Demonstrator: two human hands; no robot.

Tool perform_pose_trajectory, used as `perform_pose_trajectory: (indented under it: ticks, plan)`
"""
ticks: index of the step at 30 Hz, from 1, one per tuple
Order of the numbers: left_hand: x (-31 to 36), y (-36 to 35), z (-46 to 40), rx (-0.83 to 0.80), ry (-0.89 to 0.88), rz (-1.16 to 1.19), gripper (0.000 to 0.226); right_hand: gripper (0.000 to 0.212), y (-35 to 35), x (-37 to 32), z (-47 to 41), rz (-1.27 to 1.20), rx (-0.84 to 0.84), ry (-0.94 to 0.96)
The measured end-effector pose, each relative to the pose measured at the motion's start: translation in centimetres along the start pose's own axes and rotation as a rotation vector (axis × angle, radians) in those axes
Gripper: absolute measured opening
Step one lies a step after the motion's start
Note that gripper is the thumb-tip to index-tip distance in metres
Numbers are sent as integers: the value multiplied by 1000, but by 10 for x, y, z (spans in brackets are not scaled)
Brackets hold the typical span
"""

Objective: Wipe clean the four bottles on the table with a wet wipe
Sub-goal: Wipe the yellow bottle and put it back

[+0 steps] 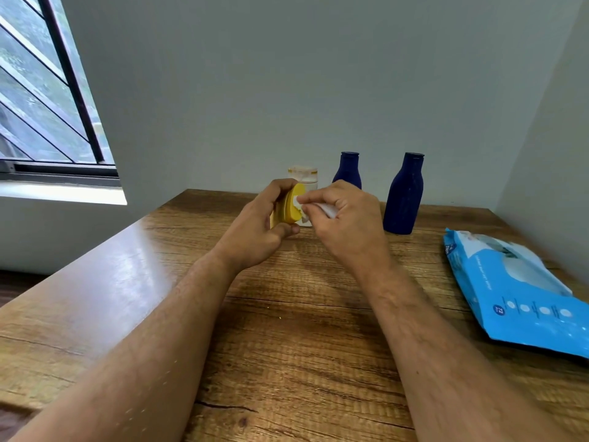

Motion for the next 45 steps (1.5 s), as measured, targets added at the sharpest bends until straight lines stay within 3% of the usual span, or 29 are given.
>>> perform_pose_trajectory:
  ticks: [7, 16, 24, 28, 32, 41, 45]
  plan:
    - [0, 1, 3, 7, 7, -18, 63, 13, -2, -10, 2, 74, -98, 98]
    - [8, -9, 1, -2, -79, -59, 63, 13, 12, -2, 0, 72, 170, 4]
    - [7, 0, 3, 75, -17, 30, 69, 9, 8, -10, 4, -37, 69, 61]
    - [12, -5, 6, 70, -36, -70, 67, 9, 9, -2, 4, -87, 97, -47]
    - [16, -8, 9, 38, -91, -118, 66, 11, 10, 9, 3, -194, 226, -206]
    - [10, -7, 3, 17, 12, 57, 72, 11, 13, 2, 3, -121, 127, -71]
    - [9, -7, 0, 48, 51, 61, 76, 12, 13, 9, 3, -226, 235, -189]
Point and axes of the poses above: each hand's wrist, its own z-axis away from the middle knuckle, its own y-axis out of the back of the hand, x = y × z, the point moved 5 cm from there along -z, towards the middle knuckle, and after that the axes turned 14 degrees about y, right-handed, at the moved point
